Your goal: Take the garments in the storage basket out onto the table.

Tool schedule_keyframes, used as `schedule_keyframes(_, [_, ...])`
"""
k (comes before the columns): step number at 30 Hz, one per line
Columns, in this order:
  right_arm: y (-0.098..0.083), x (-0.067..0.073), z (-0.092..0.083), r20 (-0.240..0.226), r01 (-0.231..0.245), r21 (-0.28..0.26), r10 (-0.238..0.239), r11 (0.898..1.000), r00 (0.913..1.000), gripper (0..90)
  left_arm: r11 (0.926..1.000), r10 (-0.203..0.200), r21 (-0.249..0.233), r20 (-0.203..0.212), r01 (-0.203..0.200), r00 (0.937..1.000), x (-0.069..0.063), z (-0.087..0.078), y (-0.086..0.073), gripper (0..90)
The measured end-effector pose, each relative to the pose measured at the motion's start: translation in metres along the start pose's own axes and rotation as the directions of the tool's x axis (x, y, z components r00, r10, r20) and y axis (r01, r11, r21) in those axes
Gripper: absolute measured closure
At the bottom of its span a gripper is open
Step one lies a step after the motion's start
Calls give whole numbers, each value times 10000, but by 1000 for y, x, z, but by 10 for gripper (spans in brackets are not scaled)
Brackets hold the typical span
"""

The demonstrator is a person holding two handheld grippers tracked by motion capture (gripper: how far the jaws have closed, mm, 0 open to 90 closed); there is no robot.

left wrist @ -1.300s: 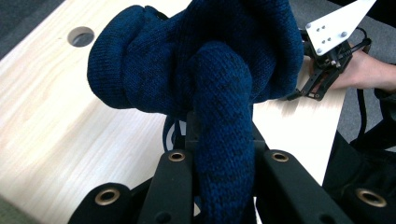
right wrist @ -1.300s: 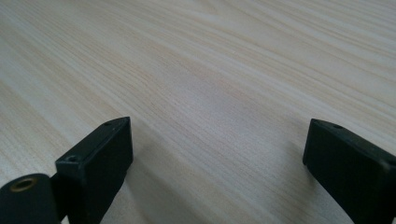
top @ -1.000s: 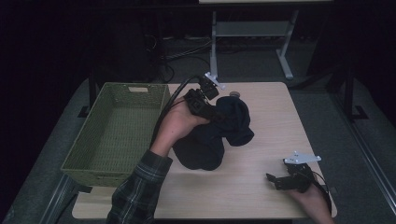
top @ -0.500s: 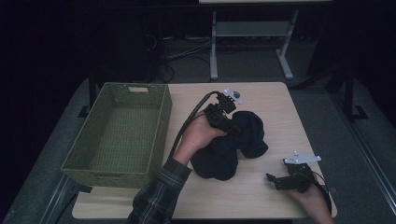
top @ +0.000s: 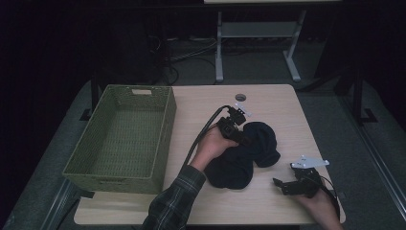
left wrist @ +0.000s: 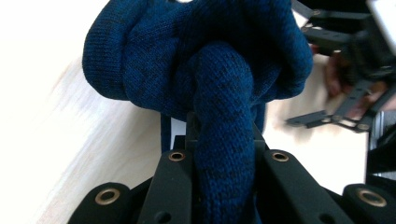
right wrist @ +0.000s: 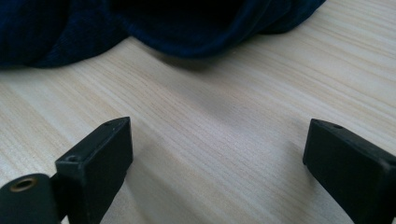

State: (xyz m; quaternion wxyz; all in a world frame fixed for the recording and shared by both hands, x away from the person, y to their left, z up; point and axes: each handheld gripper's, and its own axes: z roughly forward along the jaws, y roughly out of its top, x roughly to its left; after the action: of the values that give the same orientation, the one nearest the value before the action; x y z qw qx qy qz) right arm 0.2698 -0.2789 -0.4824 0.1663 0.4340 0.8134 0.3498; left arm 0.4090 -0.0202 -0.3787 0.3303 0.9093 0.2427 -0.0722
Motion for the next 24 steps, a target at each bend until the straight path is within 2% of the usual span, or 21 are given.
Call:
schedule_keyframes(2, [0,0,0,-7,28,-28,-28,10000,10000,80,9995,-301,37,-136,302,9995,9,6,-7,795])
schedule_keyframes(3, [0,0,0,-11,12,-18,-12,10000,10000,80,9995,-301,37,-136,302,9995,9,6,-7,794])
schedule_keyframes(6, [0,0,0,-14,-13,-3,13,10000,10000,80,9983,-554,172,-293,560,9980,23,13,-17,794])
schedule_keyframes(10, [0,0,0,-9,9,-10,-9,10000,10000,80,9973,-651,306,-527,667,9965,30,19,-23,795])
schedule_keyframes(11, [0,0,0,4,2,1,-2,10000,10000,80,9965,-648,480,-644,679,9958,34,24,-27,796])
schedule_keyframes(18, [0,0,0,-12,6,-1,-6,10000,10000,80,9958,-639,588,-1055,704,9924,39,35,-33,799])
schedule_keyframes(21, [0,0,0,-13,4,-6,-4,10000,10000,80,9960,-605,590,-1075,671,9924,39,36,-34,794])
schedule_keyframes(24, [0,0,0,-5,1,-9,-1,10000,10000,80,9969,-392,620,-1282,474,9910,37,32,-32,739])
